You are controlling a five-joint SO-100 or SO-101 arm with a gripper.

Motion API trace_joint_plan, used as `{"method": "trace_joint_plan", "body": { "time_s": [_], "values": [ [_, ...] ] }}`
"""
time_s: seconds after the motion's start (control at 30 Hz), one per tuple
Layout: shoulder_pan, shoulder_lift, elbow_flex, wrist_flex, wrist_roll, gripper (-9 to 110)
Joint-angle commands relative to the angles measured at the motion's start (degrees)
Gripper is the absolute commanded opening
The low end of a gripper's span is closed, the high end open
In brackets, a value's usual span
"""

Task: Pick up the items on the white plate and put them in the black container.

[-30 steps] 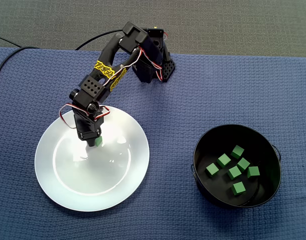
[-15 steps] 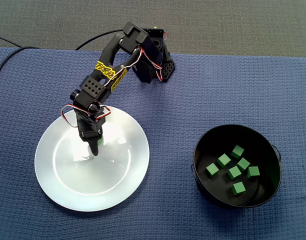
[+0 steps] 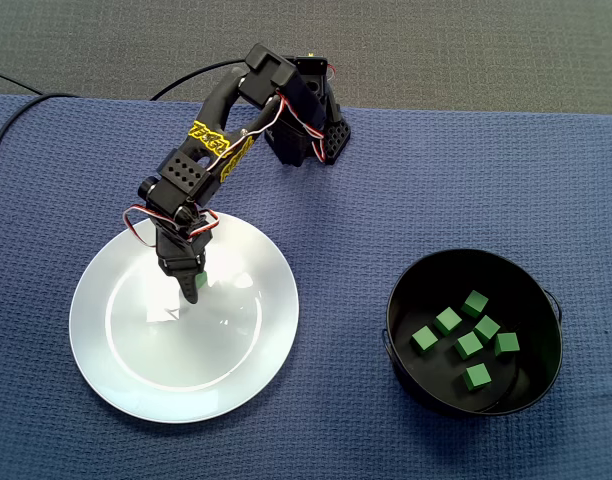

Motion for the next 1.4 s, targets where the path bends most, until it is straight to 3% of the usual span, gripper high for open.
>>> {"method": "trace_joint_plan", "body": {
  "time_s": [0.0, 0.93, 1.37],
  "values": [
    [-1.0, 4.2, 0.0, 0.3, -1.9, 23],
    [-1.2, 5.4, 2.7, -4.2, -22.3, 24],
    [0.1, 5.5, 1.4, -2.8, -26.2, 20]
  ]
}}
